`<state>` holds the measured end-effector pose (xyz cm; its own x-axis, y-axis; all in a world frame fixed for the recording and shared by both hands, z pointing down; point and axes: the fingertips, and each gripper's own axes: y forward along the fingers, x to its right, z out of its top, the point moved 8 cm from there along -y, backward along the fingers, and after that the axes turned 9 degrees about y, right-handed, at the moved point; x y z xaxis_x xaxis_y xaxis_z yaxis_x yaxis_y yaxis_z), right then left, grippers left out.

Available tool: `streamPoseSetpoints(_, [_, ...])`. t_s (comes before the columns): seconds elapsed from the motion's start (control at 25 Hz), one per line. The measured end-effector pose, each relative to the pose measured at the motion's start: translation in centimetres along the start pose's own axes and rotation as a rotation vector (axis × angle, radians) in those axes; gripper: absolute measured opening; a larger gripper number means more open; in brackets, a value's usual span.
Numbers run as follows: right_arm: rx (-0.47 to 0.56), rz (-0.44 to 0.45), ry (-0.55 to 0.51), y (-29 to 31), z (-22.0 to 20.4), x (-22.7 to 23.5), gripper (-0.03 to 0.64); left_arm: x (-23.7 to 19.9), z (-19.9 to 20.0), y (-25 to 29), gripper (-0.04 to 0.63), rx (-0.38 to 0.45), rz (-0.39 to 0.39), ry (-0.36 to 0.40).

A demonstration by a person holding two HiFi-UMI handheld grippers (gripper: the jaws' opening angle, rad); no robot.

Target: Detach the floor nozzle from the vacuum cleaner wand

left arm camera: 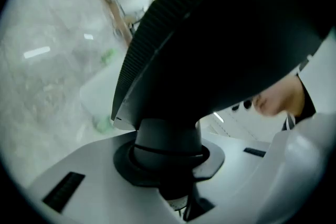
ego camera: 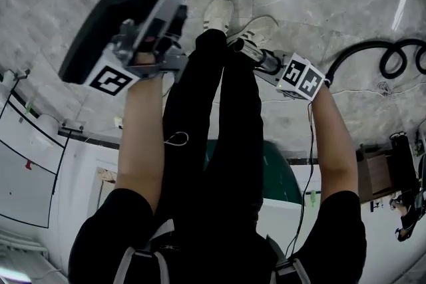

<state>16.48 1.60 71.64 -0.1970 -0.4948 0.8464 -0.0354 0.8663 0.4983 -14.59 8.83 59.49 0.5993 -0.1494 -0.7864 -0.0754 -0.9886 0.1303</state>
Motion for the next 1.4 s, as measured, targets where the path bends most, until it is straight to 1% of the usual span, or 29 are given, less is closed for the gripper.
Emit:
streamPoseSetpoints(0.04, [-0.055, 0.012, 0.050, -0.3, -2.8, -0.1, 0.055, -1.1, 3.8, -1.1, 0.098, 0.082, 0.008, 0.031])
streamPoseSetpoints(0.08, [-0.096, -0.022, 0.089, -0.6, -5.1, -0.4, 0.055, -1.9, 6.4, -1.5, 0.098, 0.094, 0.007, 0.066])
streamPoseSetpoints(0.12, [-0.117, -0.072, 0.106, -1.0, -6.7, -0.8, 0.055, -2.4, 7.5, -1.2, 0.098, 0.054, 0.002, 0.092])
streamPoseSetpoints(0.16, [-0.122, -0.123, 0.096, -1.4, -7.4, -0.9, 0.057, -2.5, 7.4, -0.6, 0.098, 0.002, 0.003, 0.104])
streamPoseSetpoints(0.2, [-0.117, -0.167, 0.064, -1.7, -7.7, -0.8, 0.055, -2.5, 6.5, -0.1, 0.098, -0.039, 0.016, 0.104])
streamPoseSetpoints(0.24, [-0.106, -0.206, 0.023, -1.9, -7.7, -0.6, 0.057, -2.4, 5.4, 0.1, 0.098, -0.061, 0.034, 0.096])
streamPoseSetpoints(0.32, [-0.092, -0.269, -0.054, -2.0, -7.0, 0.0, 0.057, -2.0, 3.2, 0.4, 0.098, -0.081, 0.059, 0.072])
streamPoseSetpoints(0.4, [-0.086, -0.315, -0.114, -2.2, -5.8, 0.6, 0.057, -1.7, 1.4, 0.8, 0.098, -0.110, 0.068, 0.064])
streamPoseSetpoints(0.52, [-0.074, -0.361, -0.158, -3.2, -5.0, 1.1, 0.057, -0.9, -0.7, 1.2, 0.098, -0.151, 0.077, 0.050])
streamPoseSetpoints(0.6, [-0.064, -0.384, -0.148, -3.9, -4.4, 1.7, 0.057, -0.9, -1.2, 1.2, 0.100, -0.163, 0.081, 0.042])
streamPoseSetpoints(0.76, [-0.043, -0.396, -0.110, -3.8, -3.3, 2.7, 0.057, -1.8, -1.6, 1.1, 0.098, -0.188, 0.091, 0.031])
streamPoseSetpoints(0.96, [-0.044, -0.408, -0.133, -3.7, -3.0, 2.2, 0.057, -1.2, -2.2, 1.7, 0.100, -0.193, 0.090, 0.019])
streamPoseSetpoints(1.08, [-0.045, -0.406, -0.154, -2.7, -2.3, 2.0, 0.057, -1.8, -2.9, 1.4, 0.098, -0.207, 0.099, 0.010])
streamPoseSetpoints(1.24, [-0.046, -0.421, -0.154, -2.2, -1.0, 2.0, 0.057, -2.8, -4.0, 0.6, 0.100, -0.242, 0.144, -0.017])
streamPoseSetpoints(1.32, [-0.037, -0.437, -0.155, -2.3, -0.6, 2.1, 0.057, -2.8, -4.8, 0.3, 0.098, -0.260, 0.153, -0.024])
streamPoseSetpoints(1.4, [-0.012, -0.474, -0.165, -2.6, -0.3, 2.3, 0.057, -2.6, -5.4, 0.4, 0.098, -0.268, 0.153, -0.027])
